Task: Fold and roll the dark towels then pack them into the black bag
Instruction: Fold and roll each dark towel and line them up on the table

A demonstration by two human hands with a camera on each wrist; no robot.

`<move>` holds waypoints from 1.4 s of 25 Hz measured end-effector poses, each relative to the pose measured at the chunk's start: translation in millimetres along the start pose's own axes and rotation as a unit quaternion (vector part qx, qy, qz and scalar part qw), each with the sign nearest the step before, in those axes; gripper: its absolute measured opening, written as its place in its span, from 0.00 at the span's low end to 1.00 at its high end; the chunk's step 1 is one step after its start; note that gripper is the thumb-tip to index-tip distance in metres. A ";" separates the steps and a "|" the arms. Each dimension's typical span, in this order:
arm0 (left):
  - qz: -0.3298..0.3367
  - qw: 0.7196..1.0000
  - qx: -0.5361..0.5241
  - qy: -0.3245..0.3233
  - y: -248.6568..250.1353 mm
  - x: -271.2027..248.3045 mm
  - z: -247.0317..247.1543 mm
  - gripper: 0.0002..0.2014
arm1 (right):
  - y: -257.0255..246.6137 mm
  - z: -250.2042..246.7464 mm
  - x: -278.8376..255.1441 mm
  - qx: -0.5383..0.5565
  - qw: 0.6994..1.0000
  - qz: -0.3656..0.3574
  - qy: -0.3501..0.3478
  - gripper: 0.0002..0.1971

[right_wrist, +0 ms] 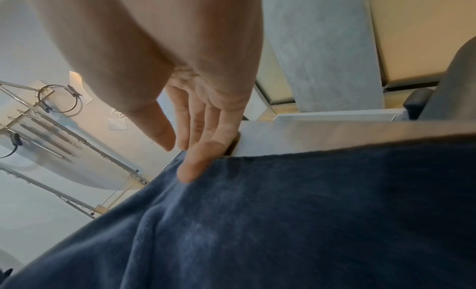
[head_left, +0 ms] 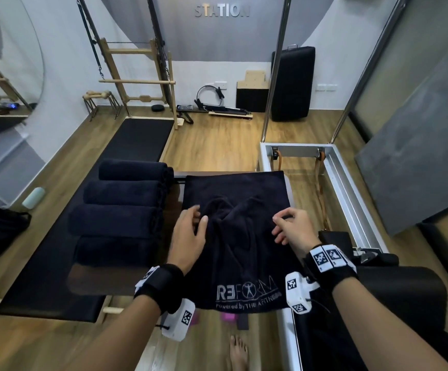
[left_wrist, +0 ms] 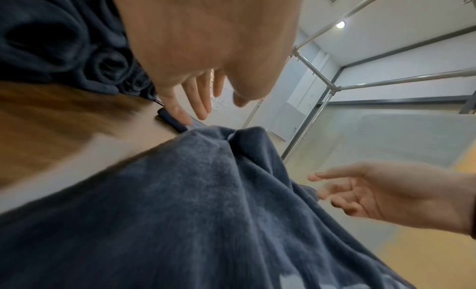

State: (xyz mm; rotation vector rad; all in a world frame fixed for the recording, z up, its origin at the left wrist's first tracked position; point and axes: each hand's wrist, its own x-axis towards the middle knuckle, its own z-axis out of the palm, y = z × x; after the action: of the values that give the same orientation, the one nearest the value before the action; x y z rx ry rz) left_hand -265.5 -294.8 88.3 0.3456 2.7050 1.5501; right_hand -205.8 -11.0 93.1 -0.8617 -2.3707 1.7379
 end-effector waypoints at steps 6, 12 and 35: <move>-0.106 0.961 0.250 -0.061 -7.7 -73.7 -38.9 0.15 | 47.3 -30.5 -78.9 -0.156 0.984 0.034 0.078 0.10; -0.136 0.947 0.268 -0.111 0.3 -117.6 -35.0 0.12 | 74.0 -29.9 -138.4 -0.158 0.977 0.076 0.122 0.10; 0.074 0.956 0.207 -0.193 -25.5 -122.7 -49.4 0.21 | 70.9 -19.3 -149.0 -0.347 0.915 -0.205 -0.013 0.22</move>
State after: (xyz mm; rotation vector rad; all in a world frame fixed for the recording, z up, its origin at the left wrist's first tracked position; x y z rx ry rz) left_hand -156.1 -372.9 79.0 0.7806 2.6993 0.8018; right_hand -45.8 -51.7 74.7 -0.3223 -2.9409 0.7514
